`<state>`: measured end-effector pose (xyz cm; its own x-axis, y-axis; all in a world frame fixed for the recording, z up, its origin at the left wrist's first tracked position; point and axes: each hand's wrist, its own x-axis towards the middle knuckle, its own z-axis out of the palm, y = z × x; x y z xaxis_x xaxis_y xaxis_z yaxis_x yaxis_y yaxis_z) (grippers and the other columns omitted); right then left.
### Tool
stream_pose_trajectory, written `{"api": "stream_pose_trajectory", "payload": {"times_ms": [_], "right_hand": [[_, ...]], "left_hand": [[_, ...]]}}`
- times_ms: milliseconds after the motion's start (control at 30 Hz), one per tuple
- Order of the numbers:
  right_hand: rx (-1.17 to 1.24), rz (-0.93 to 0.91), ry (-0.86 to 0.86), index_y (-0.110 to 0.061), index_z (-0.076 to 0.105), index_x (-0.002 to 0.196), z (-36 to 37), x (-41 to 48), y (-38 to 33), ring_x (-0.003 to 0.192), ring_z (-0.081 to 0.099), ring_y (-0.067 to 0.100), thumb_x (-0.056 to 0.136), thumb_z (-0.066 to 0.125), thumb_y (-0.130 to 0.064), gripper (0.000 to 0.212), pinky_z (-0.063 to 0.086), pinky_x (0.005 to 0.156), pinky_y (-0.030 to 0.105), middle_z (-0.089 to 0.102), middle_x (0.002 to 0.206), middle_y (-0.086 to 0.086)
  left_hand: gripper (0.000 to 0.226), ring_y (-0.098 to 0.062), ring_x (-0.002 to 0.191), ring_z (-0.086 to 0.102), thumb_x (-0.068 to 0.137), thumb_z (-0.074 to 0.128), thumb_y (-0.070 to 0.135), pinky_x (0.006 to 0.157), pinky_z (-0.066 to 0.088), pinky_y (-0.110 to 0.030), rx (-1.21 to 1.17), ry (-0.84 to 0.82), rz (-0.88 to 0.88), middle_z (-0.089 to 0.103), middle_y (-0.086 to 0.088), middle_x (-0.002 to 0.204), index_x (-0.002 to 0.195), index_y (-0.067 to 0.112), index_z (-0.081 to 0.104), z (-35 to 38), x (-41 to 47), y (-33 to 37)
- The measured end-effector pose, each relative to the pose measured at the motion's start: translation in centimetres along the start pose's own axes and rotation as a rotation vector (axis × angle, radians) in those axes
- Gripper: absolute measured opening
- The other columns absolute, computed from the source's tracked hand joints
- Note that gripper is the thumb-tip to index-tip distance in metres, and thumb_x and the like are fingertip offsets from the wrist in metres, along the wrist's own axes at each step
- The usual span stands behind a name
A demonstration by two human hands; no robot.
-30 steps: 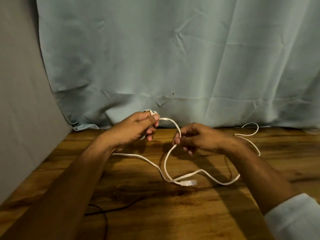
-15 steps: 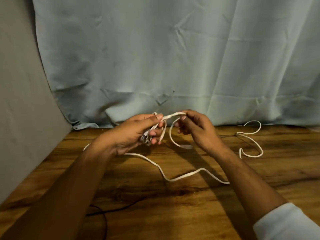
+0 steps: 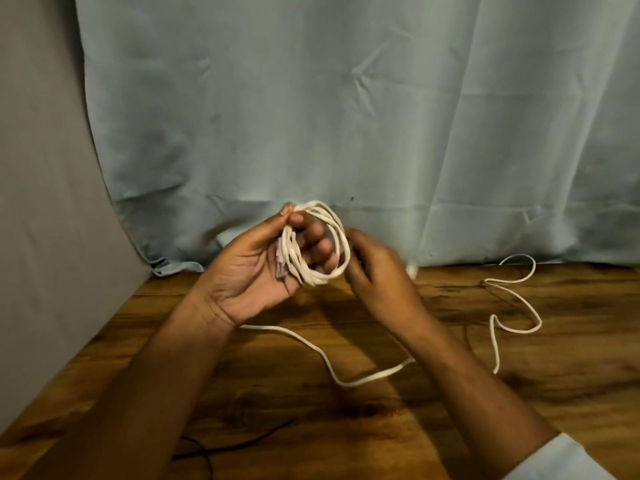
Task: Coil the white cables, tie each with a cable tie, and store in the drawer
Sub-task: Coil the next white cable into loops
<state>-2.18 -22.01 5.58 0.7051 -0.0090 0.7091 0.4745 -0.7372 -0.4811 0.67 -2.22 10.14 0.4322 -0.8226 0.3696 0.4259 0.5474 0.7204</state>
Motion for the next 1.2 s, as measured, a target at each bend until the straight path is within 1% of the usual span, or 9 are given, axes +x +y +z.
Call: {"api": "stream_pose_trajectory", "payload": {"times_ms": [167, 333, 467, 633, 733, 833, 967, 1067, 1200], "right_hand": [[-0.252, -0.091, -0.121, -0.029, 0.055, 0.090, 0.8, -2.2, -1.2, 0.072, 0.063, 0.019, 0.106, 0.050, -0.041, 0.020, 0.045, 0.059, 0.040, 0.065, 0.078, -0.006], [-0.287, -0.159, -0.189, -0.025, 0.060, 0.097, 1.1, -2.8, -1.8, 0.077, 0.061, 0.018, 0.105, 0.051, -0.035, 0.016, 0.043, 0.061, 0.040, 0.066, 0.084, -0.003], [-0.244, -0.203, -0.262, -0.024, 0.062, 0.103, 1.2, -3.3, -2.3, 0.078, 0.060, 0.015, 0.106, 0.049, -0.034, 0.017, 0.048, 0.065, 0.043, 0.066, 0.088, -0.004], [-0.230, -0.251, -0.302, -0.022, 0.067, 0.100, 0.9, -3.1, -1.9, 0.086, 0.060, 0.013, 0.103, 0.054, -0.038, 0.021, 0.050, 0.069, 0.043, 0.065, 0.094, -0.006], [-0.198, -0.267, -0.284, -0.024, 0.069, 0.106, 0.2, -2.8, -1.5, 0.091, 0.060, 0.012, 0.099, 0.063, -0.031, 0.012, 0.050, 0.075, 0.039, 0.064, 0.100, -0.009], [-0.246, -0.301, -0.277, -0.024, 0.071, 0.112, -0.4, -2.3, -1.2, 0.096, 0.062, 0.014, 0.095, 0.066, -0.025, 0.018, 0.049, 0.081, 0.042, 0.066, 0.102, -0.008], [-0.412, -0.406, -0.247, -0.019, 0.072, 0.111, -1.1, -2.1, -0.7, 0.098, 0.064, 0.024, 0.093, 0.059, -0.023, 0.023, 0.047, 0.079, 0.042, 0.069, 0.103, 0.000], [-0.486, -0.443, -0.171, -0.022, 0.074, 0.117, -1.3, -2.3, -0.6, 0.095, 0.061, 0.027, 0.095, 0.053, -0.026, 0.030, 0.043, 0.075, 0.039, 0.066, 0.107, 0.003], [-0.570, -0.460, -0.045, -0.024, 0.074, 0.123, -1.7, -2.7, -0.4, 0.077, 0.064, 0.026, 0.093, 0.057, -0.023, 0.034, 0.038, 0.065, 0.033, 0.067, 0.090, 0.001]], "left_hand": [[0.040, -0.037, 0.134, 0.056, 0.101, 0.043, 0.032, 0.109, 0.044, -0.051, 0.049, 0.247, 0.179, 0.057, -0.022, 0.144, 0.079, 0.014, 0.071, -0.1, 0.5, 0.5], [0.028, -0.040, 0.137, 0.052, 0.093, 0.053, 0.031, 0.117, 0.038, -0.049, 0.065, 0.438, 0.206, 0.060, -0.026, 0.140, 0.080, 0.016, 0.072, -1.1, 1.0, 0.2], [0.039, -0.037, 0.136, 0.051, 0.103, 0.046, 0.030, 0.120, 0.033, -0.047, 0.169, 0.597, 0.246, 0.058, -0.024, 0.142, 0.078, 0.016, 0.073, -2.1, 1.2, -0.2], [0.030, -0.030, 0.122, 0.062, 0.105, 0.049, 0.024, 0.112, 0.040, -0.042, 0.534, 0.683, 0.139, 0.066, -0.024, 0.132, 0.088, 0.011, 0.070, -2.8, 1.1, -1.8], [0.028, -0.018, 0.090, 0.074, 0.106, 0.048, 0.020, 0.083, 0.058, -0.029, 0.685, 0.660, 0.035, 0.078, -0.015, 0.096, 0.091, 0.005, 0.066, -2.6, 1.0, -2.6], [0.030, -0.007, 0.056, 0.062, 0.108, 0.045, 0.018, 0.055, 0.050, -0.016, 0.898, 0.684, -0.054, 0.067, 0.003, 0.057, 0.085, 0.007, 0.062, -2.5, 0.8, -3.3], [0.037, -0.023, 0.064, 0.070, 0.110, 0.039, 0.019, 0.064, 0.059, -0.029, 0.925, 0.554, -0.196, 0.070, -0.014, 0.070, 0.089, 0.000, 0.064, -2.5, 0.6, -3.3], [0.037, -0.022, 0.057, 0.069, 0.110, 0.040, 0.028, 0.059, 0.047, -0.029, 1.014, 0.548, -0.293, 0.063, -0.007, 0.058, 0.087, 0.007, 0.061, -2.8, 0.3, -3.1], [0.038, -0.019, 0.050, 0.060, 0.109, 0.041, 0.031, 0.063, 0.045, -0.034, 0.899, 0.482, -0.339, 0.054, -0.004, 0.056, 0.091, 0.004, 0.063, -2.9, 0.3, -3.0]]}}
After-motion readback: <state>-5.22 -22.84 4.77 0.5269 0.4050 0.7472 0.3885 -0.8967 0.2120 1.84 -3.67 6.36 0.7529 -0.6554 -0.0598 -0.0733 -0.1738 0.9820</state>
